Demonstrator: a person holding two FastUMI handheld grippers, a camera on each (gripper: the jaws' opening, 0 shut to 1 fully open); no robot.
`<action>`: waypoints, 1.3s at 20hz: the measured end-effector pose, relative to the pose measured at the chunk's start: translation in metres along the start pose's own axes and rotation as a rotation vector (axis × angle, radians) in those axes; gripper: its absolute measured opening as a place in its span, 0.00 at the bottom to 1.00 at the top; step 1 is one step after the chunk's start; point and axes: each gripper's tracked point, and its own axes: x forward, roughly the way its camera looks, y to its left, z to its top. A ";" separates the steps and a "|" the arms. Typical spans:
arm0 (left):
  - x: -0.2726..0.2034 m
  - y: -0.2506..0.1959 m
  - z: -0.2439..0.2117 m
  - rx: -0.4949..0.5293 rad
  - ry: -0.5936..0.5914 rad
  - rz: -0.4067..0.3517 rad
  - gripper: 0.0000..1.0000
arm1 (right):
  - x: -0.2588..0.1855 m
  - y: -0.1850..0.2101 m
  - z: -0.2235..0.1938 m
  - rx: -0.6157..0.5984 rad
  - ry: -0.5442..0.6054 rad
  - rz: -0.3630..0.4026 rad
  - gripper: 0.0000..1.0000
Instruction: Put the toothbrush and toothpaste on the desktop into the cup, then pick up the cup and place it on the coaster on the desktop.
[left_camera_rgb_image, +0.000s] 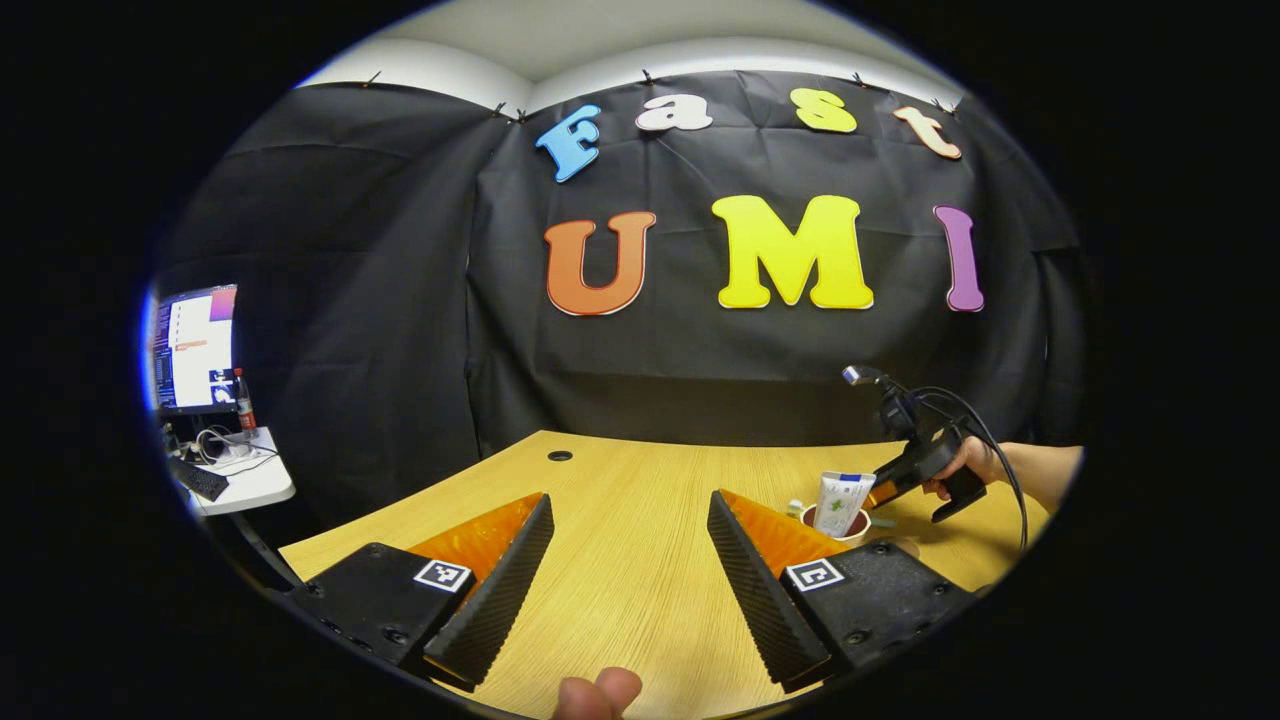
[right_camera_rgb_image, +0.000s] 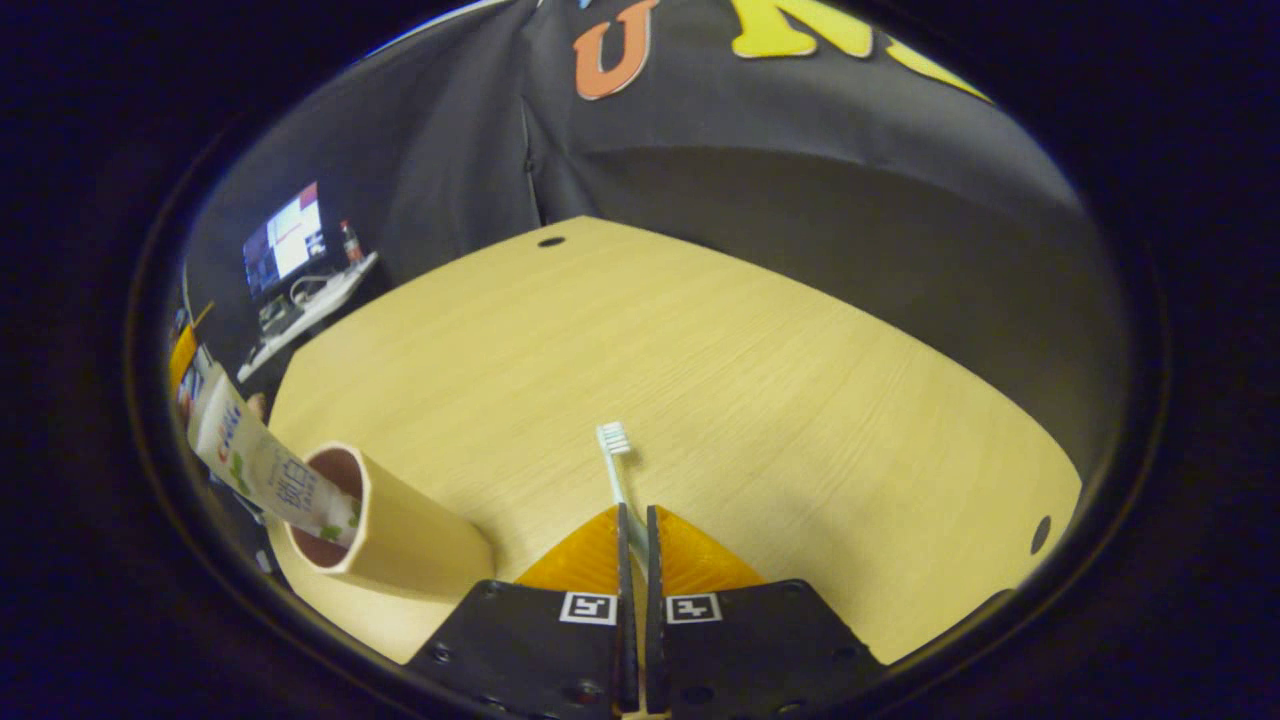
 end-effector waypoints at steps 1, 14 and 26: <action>-0.001 -0.001 0.000 -0.004 0.000 -0.005 0.98 | -0.009 0.003 0.007 0.032 -0.041 0.020 0.04; -0.012 -0.003 0.002 -0.022 -0.002 -0.019 0.98 | -0.111 0.072 0.090 0.072 -0.443 0.106 0.03; -0.026 0.000 0.013 -0.022 -0.031 -0.024 0.98 | -0.137 0.126 0.097 0.133 -0.653 0.173 0.02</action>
